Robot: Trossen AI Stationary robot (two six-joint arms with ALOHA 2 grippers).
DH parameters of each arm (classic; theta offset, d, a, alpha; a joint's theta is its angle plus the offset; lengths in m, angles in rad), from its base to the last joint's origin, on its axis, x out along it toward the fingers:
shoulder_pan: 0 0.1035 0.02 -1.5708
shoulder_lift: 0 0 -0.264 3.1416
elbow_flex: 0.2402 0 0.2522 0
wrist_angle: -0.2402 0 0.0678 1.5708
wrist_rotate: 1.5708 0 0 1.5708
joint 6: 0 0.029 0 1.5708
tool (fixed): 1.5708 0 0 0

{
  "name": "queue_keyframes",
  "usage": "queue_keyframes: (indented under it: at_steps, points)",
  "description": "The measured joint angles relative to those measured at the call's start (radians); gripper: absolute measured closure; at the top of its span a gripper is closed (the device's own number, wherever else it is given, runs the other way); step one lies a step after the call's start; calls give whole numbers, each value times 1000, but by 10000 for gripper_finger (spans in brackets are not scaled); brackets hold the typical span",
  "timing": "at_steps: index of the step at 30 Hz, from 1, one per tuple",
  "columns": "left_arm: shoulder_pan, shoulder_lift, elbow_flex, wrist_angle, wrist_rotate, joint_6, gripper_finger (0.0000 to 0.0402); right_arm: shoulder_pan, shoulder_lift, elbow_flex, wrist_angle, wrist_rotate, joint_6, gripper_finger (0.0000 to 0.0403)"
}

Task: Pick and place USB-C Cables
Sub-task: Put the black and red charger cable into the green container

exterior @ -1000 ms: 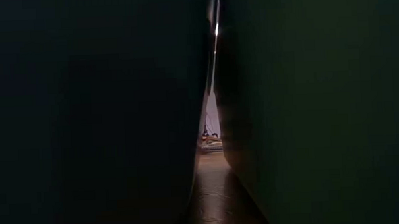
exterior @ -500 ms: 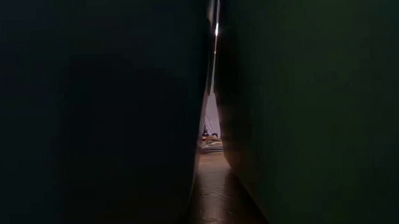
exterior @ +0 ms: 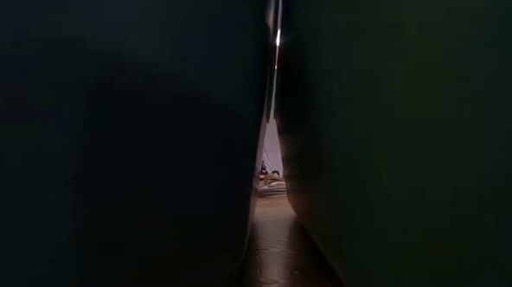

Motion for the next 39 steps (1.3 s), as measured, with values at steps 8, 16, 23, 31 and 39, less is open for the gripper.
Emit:
queue_keyframes:
  at_steps: [8,16,23,31,39]
  points:
    - [-292,106,43,-171,-124,-295,400,0,0,0,0,0,4,347]
    - [-527,158,117,-93,-418,-316,400,0,0,0,-14,0,0,347]
    - [-585,189,128,174,-487,-99,400,0,0,0,-57,19,1,347]
    - [-516,258,128,689,-525,518,400,0,0,0,-33,19,1,347]
    - [-155,327,128,934,-40,785,400,0,0,0,13,-19,21,347]
